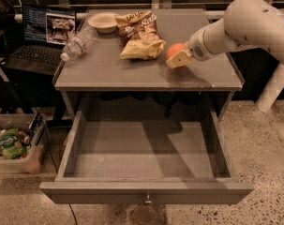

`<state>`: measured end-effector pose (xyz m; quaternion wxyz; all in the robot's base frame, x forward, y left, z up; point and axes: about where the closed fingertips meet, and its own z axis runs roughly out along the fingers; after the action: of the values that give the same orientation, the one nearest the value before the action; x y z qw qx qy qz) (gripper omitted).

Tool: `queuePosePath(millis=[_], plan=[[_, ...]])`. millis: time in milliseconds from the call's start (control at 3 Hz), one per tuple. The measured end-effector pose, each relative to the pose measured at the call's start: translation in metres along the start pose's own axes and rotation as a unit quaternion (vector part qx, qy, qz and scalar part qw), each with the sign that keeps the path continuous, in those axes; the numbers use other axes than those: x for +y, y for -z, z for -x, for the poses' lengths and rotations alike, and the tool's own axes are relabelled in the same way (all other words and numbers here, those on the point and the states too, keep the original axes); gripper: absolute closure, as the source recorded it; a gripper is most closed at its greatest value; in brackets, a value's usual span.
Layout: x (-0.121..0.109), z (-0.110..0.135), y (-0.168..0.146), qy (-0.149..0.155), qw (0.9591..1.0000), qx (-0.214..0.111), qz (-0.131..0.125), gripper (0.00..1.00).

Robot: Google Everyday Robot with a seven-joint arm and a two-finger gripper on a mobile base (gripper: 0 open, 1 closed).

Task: Pick orange from top drawer and place on counter

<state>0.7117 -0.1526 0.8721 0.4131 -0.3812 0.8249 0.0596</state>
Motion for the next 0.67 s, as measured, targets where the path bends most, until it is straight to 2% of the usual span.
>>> queuePosePath(millis=[667], plan=[[0.0001, 0.0, -0.0001, 0.0, 1.0, 0.0, 0.0, 0.13]])
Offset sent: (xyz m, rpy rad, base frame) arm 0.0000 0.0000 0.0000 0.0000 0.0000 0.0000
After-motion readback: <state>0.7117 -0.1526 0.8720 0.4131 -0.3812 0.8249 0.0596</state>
